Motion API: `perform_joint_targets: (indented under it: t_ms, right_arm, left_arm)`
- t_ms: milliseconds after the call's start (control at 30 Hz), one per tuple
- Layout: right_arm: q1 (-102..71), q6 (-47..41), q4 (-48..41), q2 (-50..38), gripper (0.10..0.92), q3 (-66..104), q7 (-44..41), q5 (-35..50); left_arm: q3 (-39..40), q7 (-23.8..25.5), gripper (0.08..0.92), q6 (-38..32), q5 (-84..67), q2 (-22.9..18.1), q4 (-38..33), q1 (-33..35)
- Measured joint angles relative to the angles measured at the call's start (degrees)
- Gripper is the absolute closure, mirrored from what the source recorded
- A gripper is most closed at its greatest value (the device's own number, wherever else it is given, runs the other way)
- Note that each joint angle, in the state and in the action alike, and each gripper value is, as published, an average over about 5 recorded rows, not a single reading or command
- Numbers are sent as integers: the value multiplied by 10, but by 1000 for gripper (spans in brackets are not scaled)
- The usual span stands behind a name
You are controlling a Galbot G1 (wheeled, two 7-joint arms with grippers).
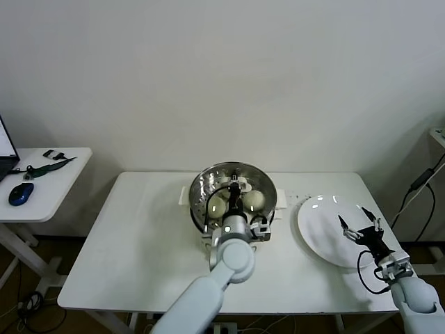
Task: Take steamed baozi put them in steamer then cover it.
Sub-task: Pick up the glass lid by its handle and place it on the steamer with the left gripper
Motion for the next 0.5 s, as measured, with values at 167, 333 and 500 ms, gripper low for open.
perform_joint_targets:
  t_ms: [167,333,500]
  right_arm:
    - [1,1,0,1,203,0,0,-3]
    - [1,2,-1,2,203,0,-1,-7]
    - [1,3,-1,2,203,1,-2,-9]
  left_arm:
    - [0,-2,850,0,-2,0,5,-2]
    - [1,-9,850,0,-6,-1,11,-3]
    - [0,-11,850,0,-7,-1,13,-3]
